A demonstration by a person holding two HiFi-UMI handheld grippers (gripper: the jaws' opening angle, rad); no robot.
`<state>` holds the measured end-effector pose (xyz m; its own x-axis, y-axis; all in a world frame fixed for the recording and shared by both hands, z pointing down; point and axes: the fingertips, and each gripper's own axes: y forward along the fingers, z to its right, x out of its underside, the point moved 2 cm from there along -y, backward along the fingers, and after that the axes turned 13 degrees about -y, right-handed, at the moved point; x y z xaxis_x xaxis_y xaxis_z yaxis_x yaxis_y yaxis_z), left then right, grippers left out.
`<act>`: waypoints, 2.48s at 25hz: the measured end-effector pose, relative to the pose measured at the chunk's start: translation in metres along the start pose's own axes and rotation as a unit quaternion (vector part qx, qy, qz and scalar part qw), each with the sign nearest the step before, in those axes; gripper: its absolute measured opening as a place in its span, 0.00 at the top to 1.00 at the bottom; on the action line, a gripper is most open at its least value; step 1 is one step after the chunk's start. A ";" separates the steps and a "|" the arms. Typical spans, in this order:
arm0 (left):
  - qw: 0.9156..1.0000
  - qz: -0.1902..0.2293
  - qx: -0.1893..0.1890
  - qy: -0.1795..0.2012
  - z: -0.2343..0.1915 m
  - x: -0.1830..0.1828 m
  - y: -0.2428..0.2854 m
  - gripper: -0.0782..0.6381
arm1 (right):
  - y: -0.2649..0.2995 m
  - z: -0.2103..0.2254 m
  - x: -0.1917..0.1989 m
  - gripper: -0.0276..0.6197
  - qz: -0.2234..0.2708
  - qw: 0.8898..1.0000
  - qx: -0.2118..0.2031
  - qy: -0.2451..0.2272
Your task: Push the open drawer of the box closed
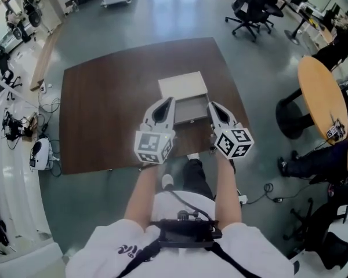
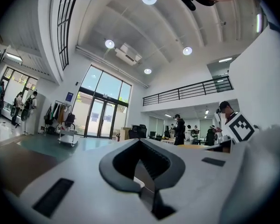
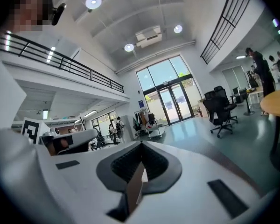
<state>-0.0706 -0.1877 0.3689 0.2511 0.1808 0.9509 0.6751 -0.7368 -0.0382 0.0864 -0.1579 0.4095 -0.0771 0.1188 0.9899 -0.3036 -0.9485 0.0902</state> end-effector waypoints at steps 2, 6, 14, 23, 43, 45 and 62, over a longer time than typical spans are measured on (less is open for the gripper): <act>1.000 -0.013 -0.003 -0.006 -0.006 0.013 0.016 0.88 | 0.004 0.018 0.025 0.95 -0.016 0.999 0.005 0.037; 0.999 -0.035 -0.002 -0.020 -0.013 0.043 0.041 0.88 | 0.009 0.046 0.082 0.95 -0.056 0.992 0.015 0.109; 0.997 -0.060 -0.023 -0.033 -0.027 0.098 0.081 0.88 | 0.015 0.079 0.187 0.95 -0.124 0.962 0.023 0.241; 0.993 -0.093 -0.046 -0.056 -0.052 0.133 0.101 0.88 | 0.033 0.079 0.271 0.95 -0.225 0.936 0.032 0.268; 0.987 -0.116 -0.103 -0.051 -0.082 0.146 0.093 0.88 | 0.078 0.046 0.318 0.78 -0.366 0.929 -0.030 0.043; 0.985 -0.122 -0.111 -0.046 -0.085 0.149 0.091 0.88 | 0.079 0.047 0.319 0.78 -0.370 0.928 -0.026 0.040; 0.979 -0.127 -0.142 -0.070 -0.114 0.152 0.079 0.88 | 0.092 0.051 0.311 0.83 -0.409 0.913 0.007 -0.002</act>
<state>-0.0579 -0.2926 0.5449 0.2060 0.4537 0.8670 0.5129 -0.8046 0.2992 0.0828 -0.2235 0.7318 0.1732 0.7873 0.5917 -0.2453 -0.5474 0.8001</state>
